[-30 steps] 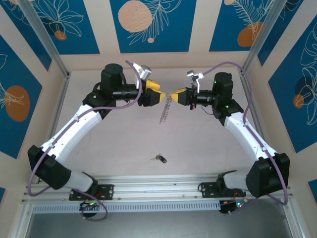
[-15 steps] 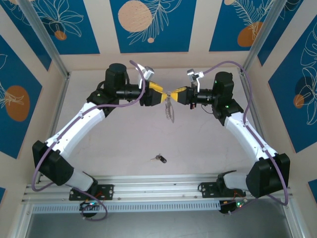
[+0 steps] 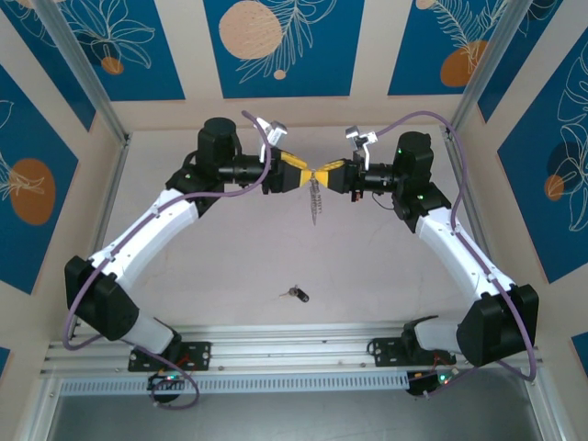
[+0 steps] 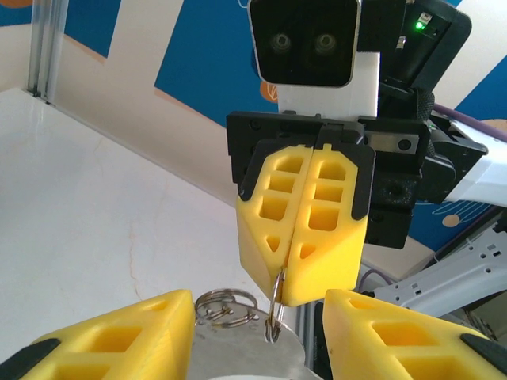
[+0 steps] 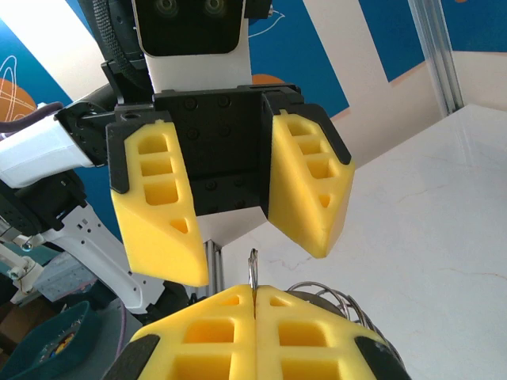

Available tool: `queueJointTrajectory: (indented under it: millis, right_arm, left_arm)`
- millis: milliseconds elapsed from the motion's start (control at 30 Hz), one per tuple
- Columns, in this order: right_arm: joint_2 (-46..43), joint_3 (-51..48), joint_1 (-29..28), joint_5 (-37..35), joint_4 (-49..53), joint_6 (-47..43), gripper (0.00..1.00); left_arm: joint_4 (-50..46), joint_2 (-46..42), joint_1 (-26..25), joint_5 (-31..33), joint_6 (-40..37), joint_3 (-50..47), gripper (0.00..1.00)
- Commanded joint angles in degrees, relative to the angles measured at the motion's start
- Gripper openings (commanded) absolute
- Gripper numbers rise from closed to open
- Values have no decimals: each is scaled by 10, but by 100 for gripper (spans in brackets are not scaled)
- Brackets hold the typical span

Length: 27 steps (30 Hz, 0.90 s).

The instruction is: Put the keys on the keyring

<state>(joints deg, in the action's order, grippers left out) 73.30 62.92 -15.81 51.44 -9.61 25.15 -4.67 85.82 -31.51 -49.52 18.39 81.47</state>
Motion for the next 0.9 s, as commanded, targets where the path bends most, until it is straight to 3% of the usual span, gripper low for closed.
queueJointTrajectory:
  millis: [0, 400, 867]
  right_arm:
    - [-14, 19, -4, 4, -10, 10, 0]
    - [-14, 19, -6, 1, -15, 13, 0]
    - [-13, 18, -9, -4, -19, 15, 0]
  left_arm:
    - [29, -1, 5, -18, 13, -12, 45]
    - [51, 4, 3, -30, 31, -15, 34]
    - [58, 0, 1, -40, 36, -30, 33]
